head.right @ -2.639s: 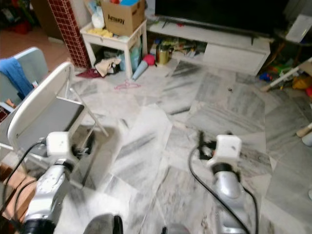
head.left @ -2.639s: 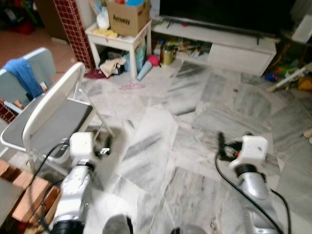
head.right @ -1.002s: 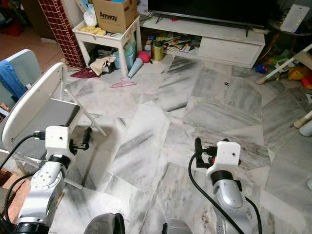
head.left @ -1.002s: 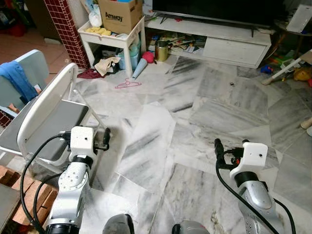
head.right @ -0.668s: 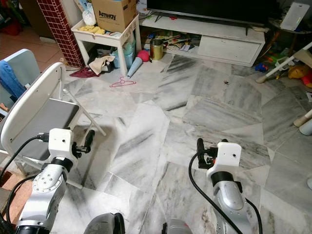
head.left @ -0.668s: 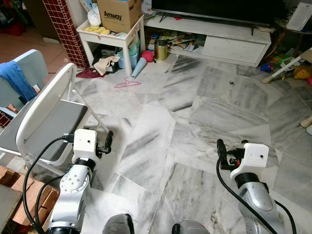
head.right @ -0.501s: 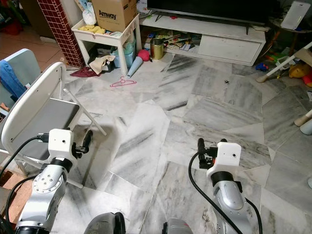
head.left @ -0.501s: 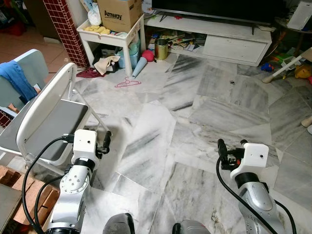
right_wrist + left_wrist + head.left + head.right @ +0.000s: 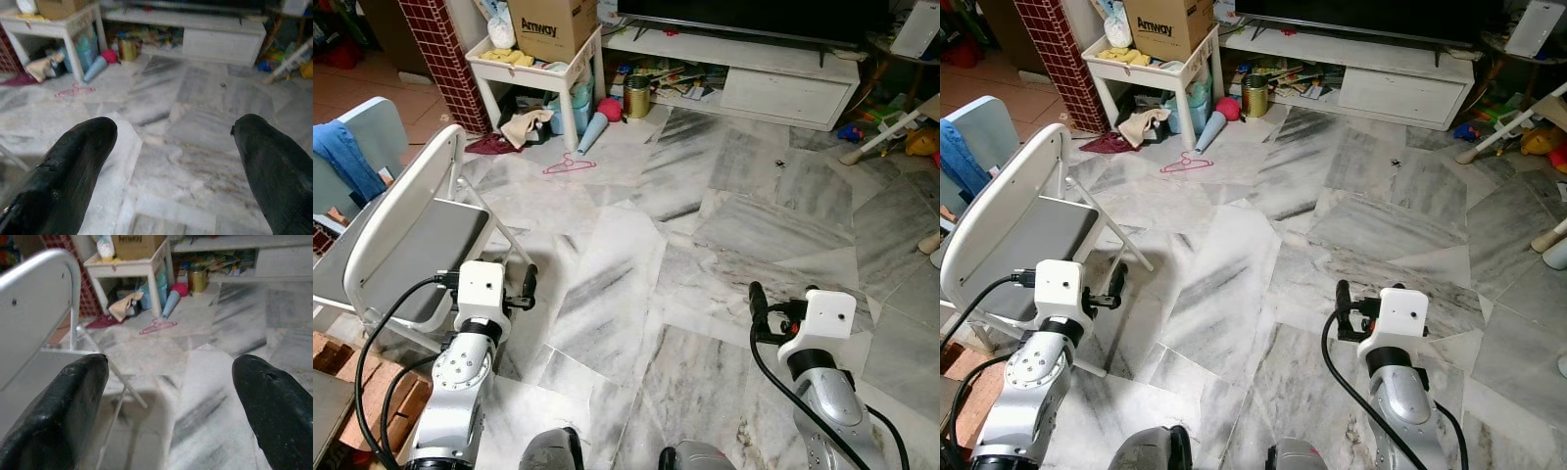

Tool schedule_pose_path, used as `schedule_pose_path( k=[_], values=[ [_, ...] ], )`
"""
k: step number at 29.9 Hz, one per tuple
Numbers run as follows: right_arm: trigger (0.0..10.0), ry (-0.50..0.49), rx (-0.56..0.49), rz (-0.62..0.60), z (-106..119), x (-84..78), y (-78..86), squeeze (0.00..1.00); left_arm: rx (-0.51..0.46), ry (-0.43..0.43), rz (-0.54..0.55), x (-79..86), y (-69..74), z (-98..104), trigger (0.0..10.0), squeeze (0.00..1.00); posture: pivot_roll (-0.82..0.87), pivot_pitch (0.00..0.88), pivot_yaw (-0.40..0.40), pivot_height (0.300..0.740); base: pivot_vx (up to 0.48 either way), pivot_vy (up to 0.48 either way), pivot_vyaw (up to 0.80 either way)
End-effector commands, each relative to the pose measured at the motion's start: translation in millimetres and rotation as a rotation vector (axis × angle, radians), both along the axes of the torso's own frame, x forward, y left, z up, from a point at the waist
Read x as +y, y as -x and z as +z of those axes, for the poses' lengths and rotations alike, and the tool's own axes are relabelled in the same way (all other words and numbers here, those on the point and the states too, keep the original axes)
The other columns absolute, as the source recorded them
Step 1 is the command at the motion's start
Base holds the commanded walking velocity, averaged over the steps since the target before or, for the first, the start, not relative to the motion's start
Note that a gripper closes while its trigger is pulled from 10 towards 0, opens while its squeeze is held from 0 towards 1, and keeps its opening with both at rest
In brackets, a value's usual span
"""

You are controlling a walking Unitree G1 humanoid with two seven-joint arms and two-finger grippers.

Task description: Restocking fridge

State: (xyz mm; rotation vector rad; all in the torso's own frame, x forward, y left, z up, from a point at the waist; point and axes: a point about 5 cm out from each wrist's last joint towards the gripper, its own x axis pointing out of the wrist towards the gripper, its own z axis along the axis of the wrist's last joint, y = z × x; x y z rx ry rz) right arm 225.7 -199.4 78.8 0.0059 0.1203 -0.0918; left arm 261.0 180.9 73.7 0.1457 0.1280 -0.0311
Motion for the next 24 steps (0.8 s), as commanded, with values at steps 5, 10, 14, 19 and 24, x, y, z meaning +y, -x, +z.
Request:
schedule_pose_path(
  k=[5, 10, 14, 19, 24],
  values=[
    [10.0, -0.007, 0.012, 0.014, -1.5, 2.3, -5.1, 0.00, 0.030, -0.039, -0.015, -0.2, -4.5, -0.6, 10.0, 0.00, -0.02, 0.112, 0.051, 0.740, 0.000, 0.441, 0.00],
    [10.0, 0.000, 0.019, 0.006, -2.5, 1.1, -4.7, 0.00, 0.046, -0.038, -0.018, -1.2, -4.5, -2.2, 10.0, 0.00, -0.02, 0.116, 0.053, 0.740, -0.060, 0.425, 0.00],
    [10.0, -0.018, 0.023, -0.012, -3.2, -1.6, -4.0, 0.00, 0.047, -0.037, -0.023, -2.2, -4.8, -2.8, 10.0, 0.00, -0.03, 0.120, 0.053, 0.740, -0.306, 0.375, 0.00],
    [10.0, 0.016, 0.024, -0.027, -3.0, -6.0, -4.1, 0.00, 0.044, -0.042, -0.030, -3.8, -7.3, -1.8, 10.0, 0.00, -0.03, 0.120, 0.055, 0.740, -0.307, 0.372, 0.00],
    [10.0, 0.073, 0.015, -0.036, 1.3, -8.4, -11.5, 0.00, 0.008, -0.061, -0.040, -6.7, -16.8, 6.0, 10.0, 0.00, -0.03, 0.123, 0.055, 0.740, -0.308, 0.371, 0.00]
  ],
)
